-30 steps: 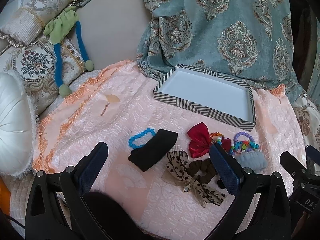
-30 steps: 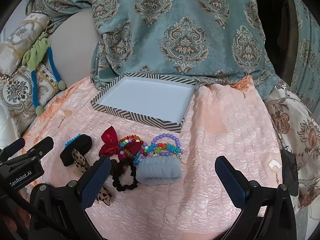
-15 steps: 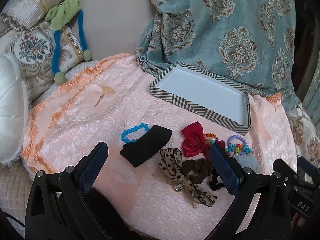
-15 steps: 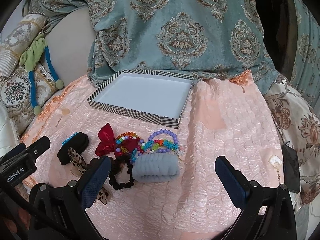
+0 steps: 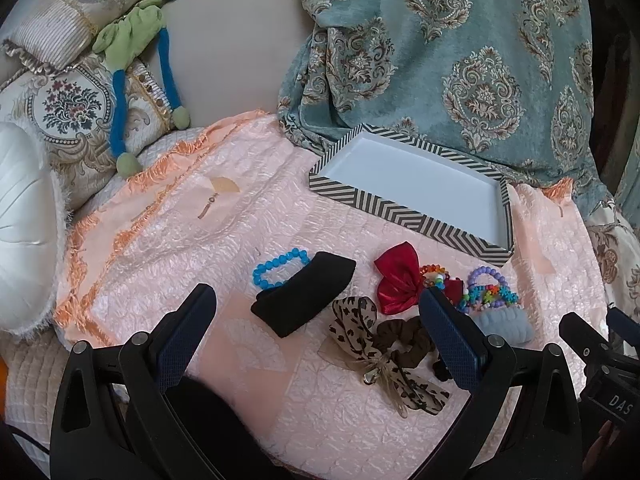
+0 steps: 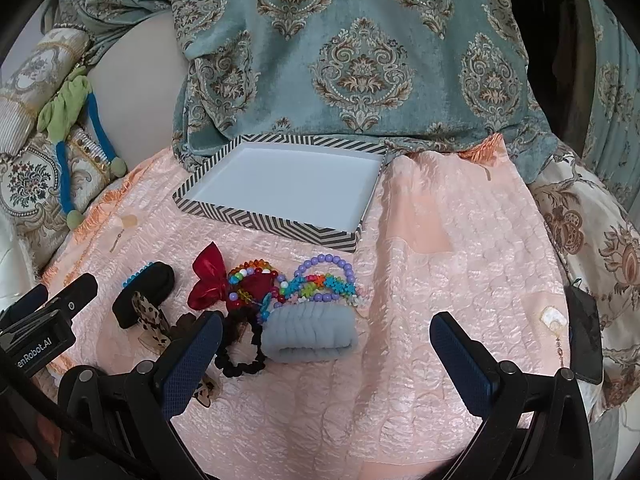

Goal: Organize jewelry

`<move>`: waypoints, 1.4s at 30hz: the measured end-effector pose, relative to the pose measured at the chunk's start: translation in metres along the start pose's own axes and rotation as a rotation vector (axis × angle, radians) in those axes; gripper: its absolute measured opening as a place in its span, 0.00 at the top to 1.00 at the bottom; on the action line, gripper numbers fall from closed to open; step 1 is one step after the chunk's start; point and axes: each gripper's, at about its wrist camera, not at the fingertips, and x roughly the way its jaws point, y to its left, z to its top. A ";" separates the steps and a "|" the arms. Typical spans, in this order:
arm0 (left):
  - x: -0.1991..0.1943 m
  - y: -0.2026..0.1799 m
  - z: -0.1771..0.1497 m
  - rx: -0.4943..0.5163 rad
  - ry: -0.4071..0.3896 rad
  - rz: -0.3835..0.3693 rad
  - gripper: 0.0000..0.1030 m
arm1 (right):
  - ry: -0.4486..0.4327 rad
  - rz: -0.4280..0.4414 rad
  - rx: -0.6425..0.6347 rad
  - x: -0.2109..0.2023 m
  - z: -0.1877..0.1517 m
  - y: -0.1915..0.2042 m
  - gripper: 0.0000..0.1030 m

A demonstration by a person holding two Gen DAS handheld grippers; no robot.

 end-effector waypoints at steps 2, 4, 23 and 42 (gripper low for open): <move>0.001 0.001 0.000 -0.002 0.002 0.000 0.01 | -0.005 0.002 0.003 0.001 -0.001 0.000 0.00; 0.001 0.000 -0.001 0.001 0.000 0.004 0.01 | 0.003 0.003 0.004 0.001 -0.001 0.000 0.00; 0.002 -0.008 -0.004 0.041 -0.008 0.029 0.01 | 0.013 0.004 0.000 0.006 -0.003 -0.001 0.00; 0.005 -0.011 -0.005 0.045 0.009 0.014 0.01 | 0.039 0.004 -0.011 0.012 -0.002 -0.002 0.00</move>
